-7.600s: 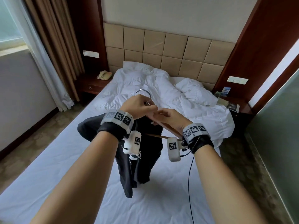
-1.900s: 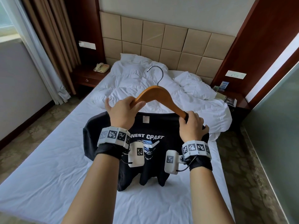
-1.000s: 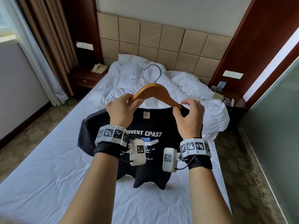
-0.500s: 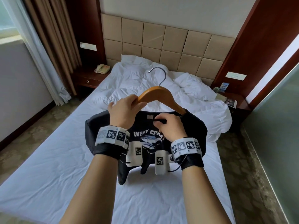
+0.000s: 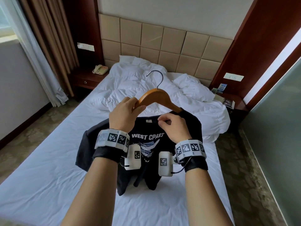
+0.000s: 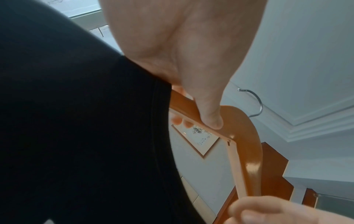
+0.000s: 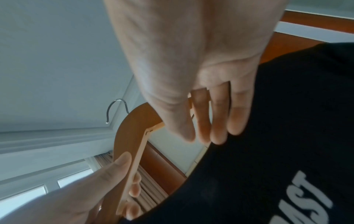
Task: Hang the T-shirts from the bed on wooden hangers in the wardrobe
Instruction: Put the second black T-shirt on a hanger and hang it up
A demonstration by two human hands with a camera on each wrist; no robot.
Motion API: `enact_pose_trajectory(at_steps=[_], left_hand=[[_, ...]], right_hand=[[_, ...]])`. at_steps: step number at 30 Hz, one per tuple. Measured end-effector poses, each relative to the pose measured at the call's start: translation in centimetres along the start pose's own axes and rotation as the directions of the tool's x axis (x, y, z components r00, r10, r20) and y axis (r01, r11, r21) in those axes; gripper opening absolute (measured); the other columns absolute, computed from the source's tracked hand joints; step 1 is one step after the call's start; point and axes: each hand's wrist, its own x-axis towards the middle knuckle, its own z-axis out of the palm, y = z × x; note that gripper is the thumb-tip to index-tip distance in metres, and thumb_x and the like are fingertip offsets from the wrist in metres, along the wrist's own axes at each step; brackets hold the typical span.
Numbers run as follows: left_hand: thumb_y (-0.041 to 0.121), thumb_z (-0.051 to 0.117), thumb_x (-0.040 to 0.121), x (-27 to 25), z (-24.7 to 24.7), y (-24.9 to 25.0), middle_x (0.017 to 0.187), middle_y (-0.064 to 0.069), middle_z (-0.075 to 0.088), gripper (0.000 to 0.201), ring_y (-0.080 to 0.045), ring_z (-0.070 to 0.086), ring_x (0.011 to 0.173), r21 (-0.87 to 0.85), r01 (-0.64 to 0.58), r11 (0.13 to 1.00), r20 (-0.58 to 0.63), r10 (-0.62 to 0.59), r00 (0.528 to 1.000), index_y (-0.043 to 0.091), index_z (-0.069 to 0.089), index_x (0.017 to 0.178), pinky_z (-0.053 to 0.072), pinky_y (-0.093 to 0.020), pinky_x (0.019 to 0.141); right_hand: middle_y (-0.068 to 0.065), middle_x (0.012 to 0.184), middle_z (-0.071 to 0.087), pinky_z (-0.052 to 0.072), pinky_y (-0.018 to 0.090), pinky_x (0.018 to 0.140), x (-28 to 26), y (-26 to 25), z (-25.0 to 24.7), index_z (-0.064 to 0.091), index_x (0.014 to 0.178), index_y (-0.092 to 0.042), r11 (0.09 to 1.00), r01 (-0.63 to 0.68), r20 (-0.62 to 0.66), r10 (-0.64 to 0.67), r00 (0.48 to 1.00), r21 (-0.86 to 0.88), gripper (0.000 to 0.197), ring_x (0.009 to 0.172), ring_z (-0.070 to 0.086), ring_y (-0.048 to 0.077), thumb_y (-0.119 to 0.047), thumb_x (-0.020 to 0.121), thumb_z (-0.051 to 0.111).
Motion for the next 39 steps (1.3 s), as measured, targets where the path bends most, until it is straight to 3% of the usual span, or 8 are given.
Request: enact_pose_trajectory(at_steps=[3,7,12,16,20,23,31,39], left_hand=[[0.051,0.053,0.094,-0.1,-0.3,0.0,0.083,0.005,0.051,0.032,-0.019,0.052,0.073,-0.022,-0.004,1.000,0.014,0.004,1.000,0.021,0.052,0.082,0.034,-0.031,0.059],[0.049,0.055,0.094,0.0,-0.8,-0.2,0.074,0.006,0.047,0.032,-0.016,0.048,0.069,-0.060,-0.025,0.998,0.028,0.027,0.999,0.024,0.045,0.076,0.029,-0.031,0.056],[0.047,0.057,0.094,0.3,-1.2,0.2,0.070,0.005,0.046,0.036,-0.010,0.044,0.063,-0.121,-0.056,0.991,0.029,0.059,0.998,0.028,0.039,0.068,0.029,-0.031,0.055],[0.046,0.058,0.094,0.2,-1.2,0.3,0.070,0.006,0.047,0.031,-0.014,0.047,0.065,-0.142,-0.079,0.987,0.025,0.083,0.996,0.024,0.048,0.075,0.030,-0.030,0.055],[0.047,0.059,0.093,0.1,-1.1,0.2,0.070,0.005,0.050,0.030,-0.016,0.051,0.067,-0.160,-0.116,0.980,0.024,0.121,0.992,0.021,0.054,0.078,0.033,-0.032,0.058],[0.046,0.060,0.093,0.0,-1.2,0.8,0.070,0.005,0.051,0.030,-0.017,0.051,0.066,-0.171,-0.138,0.976,0.025,0.144,0.989,0.020,0.056,0.079,0.035,-0.033,0.058],[0.047,0.060,0.093,1.3,-0.9,5.6,0.074,0.001,0.057,0.031,-0.021,0.056,0.071,-0.199,-0.160,0.967,0.049,0.173,0.984,0.017,0.063,0.087,0.036,-0.033,0.061],[0.049,0.061,0.091,0.8,0.7,13.5,0.071,0.000,0.058,0.031,-0.016,0.052,0.064,-0.265,-0.264,0.927,0.156,0.312,0.937,0.018,0.065,0.088,0.034,-0.027,0.055]], right_hand=[[-0.010,0.087,0.072,0.045,0.005,0.072,-0.1,0.1,-1.0,0.075,0.093,-0.018,0.996,0.049,-0.258,-0.028,0.966,0.076,0.011,0.081,0.065,0.003,-0.016,0.091,0.065],[-0.003,0.110,0.068,0.048,0.029,0.086,0.4,1.1,-2.2,0.069,0.106,-0.017,0.997,0.081,-0.570,-0.057,0.820,0.018,0.016,0.103,0.059,0.015,-0.022,0.095,0.059],[0.015,0.110,0.067,0.040,0.045,0.099,1.4,1.4,-3.1,0.065,0.107,-0.004,0.984,-0.055,-0.300,0.002,0.954,-0.168,0.051,0.109,0.057,0.036,-0.041,0.107,0.029],[0.014,0.112,0.069,0.037,0.043,0.103,1.6,0.4,-3.4,0.067,0.104,-0.012,0.965,-0.156,-0.191,0.116,0.975,-0.209,0.060,0.113,0.057,0.038,-0.051,0.106,0.021],[-0.010,0.072,0.057,0.034,0.037,0.091,1.5,-0.1,-4.6,0.068,0.071,-0.019,0.938,-0.291,-0.136,0.269,0.954,-0.189,0.074,0.094,0.053,0.026,-0.061,0.102,0.016],[-0.009,0.071,0.051,0.032,0.034,0.087,0.7,-0.2,-6.0,0.066,0.068,-0.021,0.937,-0.286,-0.111,0.268,0.957,-0.199,0.074,0.089,0.049,0.023,-0.063,0.101,0.014],[-0.004,0.079,0.060,0.044,0.030,0.071,-1.5,1.4,-11.4,0.061,0.091,-0.015,0.985,-0.123,0.034,0.128,0.991,-0.124,0.052,0.076,0.059,0.015,-0.064,0.078,0.071],[-0.005,0.069,0.062,0.042,0.028,0.059,-4.8,3.7,-17.4,0.064,0.077,-0.020,0.909,-0.224,-0.351,0.094,0.931,-0.351,0.037,0.067,0.060,0.019,-0.056,0.087,0.063]])
